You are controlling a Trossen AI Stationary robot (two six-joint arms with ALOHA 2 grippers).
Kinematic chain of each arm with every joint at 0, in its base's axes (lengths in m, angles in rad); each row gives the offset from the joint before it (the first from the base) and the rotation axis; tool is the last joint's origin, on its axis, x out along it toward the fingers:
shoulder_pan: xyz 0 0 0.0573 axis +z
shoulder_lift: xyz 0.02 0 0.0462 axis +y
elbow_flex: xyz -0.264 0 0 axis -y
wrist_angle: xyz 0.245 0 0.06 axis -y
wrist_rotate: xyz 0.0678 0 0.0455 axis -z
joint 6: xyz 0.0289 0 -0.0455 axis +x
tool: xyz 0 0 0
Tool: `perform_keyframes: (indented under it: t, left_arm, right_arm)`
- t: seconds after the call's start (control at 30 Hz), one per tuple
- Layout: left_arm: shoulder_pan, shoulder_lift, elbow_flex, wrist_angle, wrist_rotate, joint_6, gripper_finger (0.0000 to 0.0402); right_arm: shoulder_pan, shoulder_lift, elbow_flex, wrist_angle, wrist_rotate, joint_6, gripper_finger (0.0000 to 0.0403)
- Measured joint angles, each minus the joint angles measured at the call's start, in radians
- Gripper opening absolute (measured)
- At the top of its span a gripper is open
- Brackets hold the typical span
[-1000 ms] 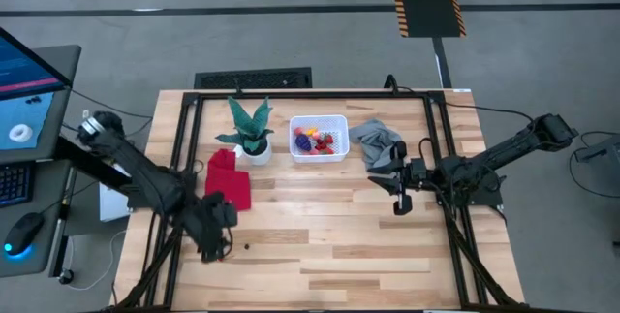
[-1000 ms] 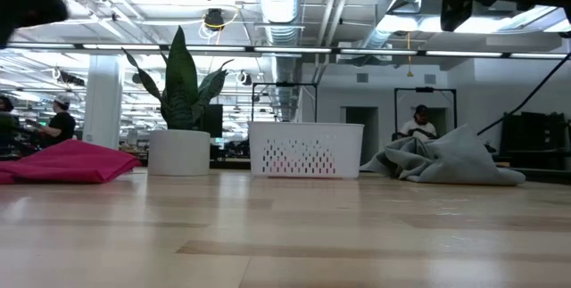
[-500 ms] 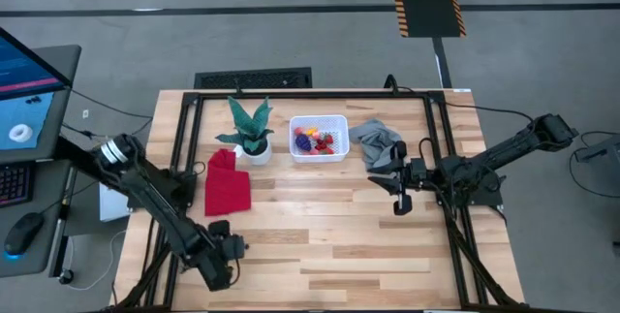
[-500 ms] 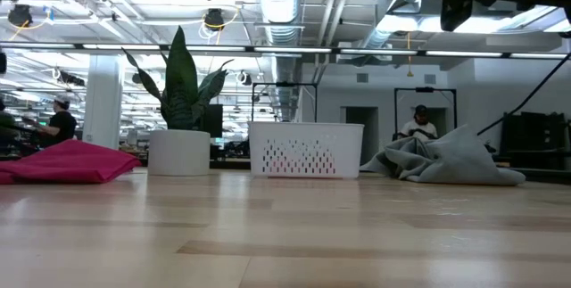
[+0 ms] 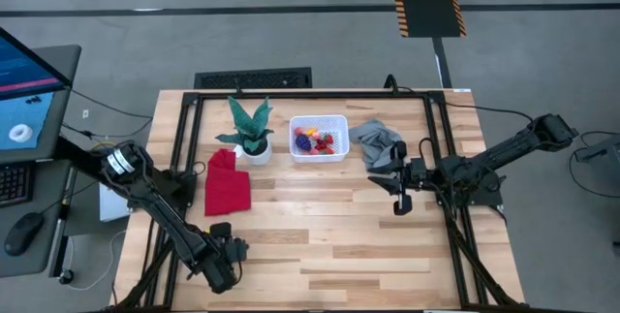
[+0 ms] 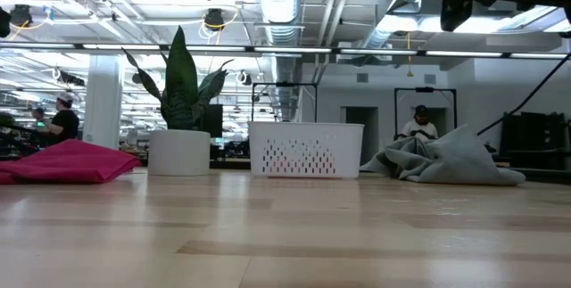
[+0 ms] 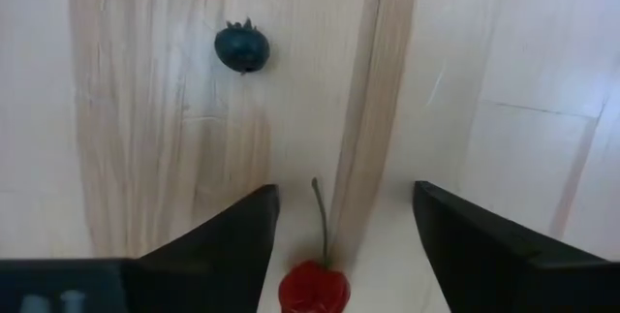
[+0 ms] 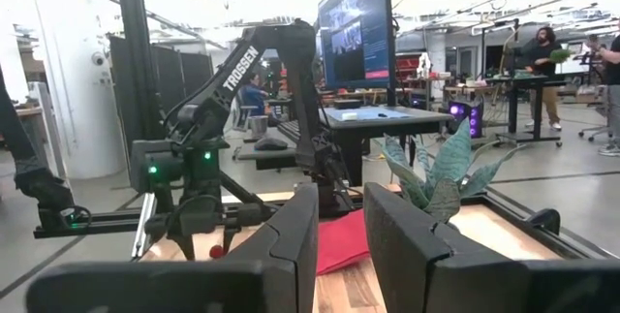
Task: Pick and placing Produce into tupperware
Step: Put the red cherry into the white bin
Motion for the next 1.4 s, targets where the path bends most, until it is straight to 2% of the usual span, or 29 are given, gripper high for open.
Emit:
perform_keyframes:
  t: [0.13,0.37,0.4,0.9,1.07,1.2,1.4]
  left_arm:
    - [0.001,0.000,-0.001,-0.009,0.008,0.011,0.0183]
    - [0.016,0.000,-0.001,-0.002,0.027,0.068,0.0026]
    - [0.020,0.000,-0.001,-0.001,0.031,0.077,0.0013]
    - [0.062,-0.020,0.061,-0.028,0.039,0.200,0.0000]
    - [0.077,-0.064,0.106,-0.088,-0.039,0.260,0.0000]
    - [0.090,-0.140,0.131,-0.086,-0.154,0.336,0.0000]
    - [0.121,-0.289,0.141,0.002,-0.258,0.491,0.0000]
  right_arm:
    - [0.000,0.000,0.000,0.000,0.000,0.000,0.0108]
    - [0.000,0.000,0.000,0.000,0.000,0.000,0.0108]
    - [0.000,0.000,0.000,-0.001,0.000,0.000,0.0108]
    - [0.000,0.000,0.000,-0.001,0.000,0.000,0.0108]
    - [0.000,0.000,0.000,-0.001,0.000,0.000,0.0108]
    - [0.000,0.000,0.000,-0.001,0.000,0.000,0.0108]
    - [0.000,0.001,0.000,-0.003,0.000,0.000,0.0108]
